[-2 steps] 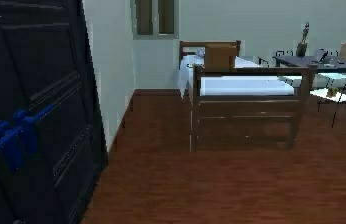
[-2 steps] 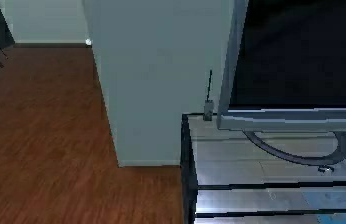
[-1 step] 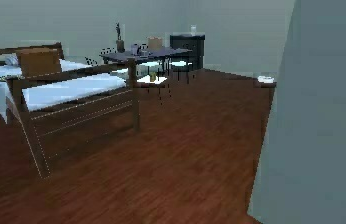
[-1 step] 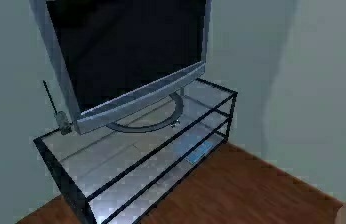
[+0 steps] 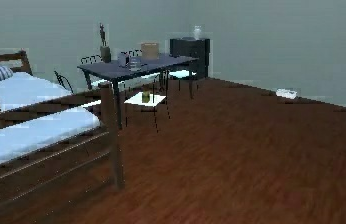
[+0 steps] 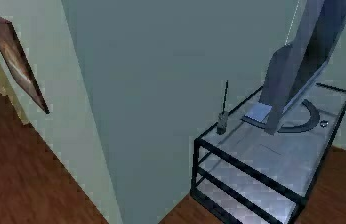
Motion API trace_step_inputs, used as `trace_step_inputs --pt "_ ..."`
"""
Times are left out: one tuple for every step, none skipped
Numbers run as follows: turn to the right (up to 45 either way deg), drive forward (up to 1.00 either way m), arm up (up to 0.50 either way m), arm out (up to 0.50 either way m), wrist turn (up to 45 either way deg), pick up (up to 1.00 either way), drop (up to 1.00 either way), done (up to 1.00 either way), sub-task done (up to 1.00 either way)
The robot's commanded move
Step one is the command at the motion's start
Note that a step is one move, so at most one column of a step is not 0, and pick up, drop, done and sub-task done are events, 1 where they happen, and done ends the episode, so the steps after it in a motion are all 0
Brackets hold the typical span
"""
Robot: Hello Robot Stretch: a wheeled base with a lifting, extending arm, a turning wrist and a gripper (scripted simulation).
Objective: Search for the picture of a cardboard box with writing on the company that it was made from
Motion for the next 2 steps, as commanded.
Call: trace_step_inputs --pt "0.0 0.3 0.0 0.0 0.0 0.0 0.0 0.0 0.0" --pt "21.0 0.0 0.0 0.0 0.0 0.0 0.0 0.0 0.0"
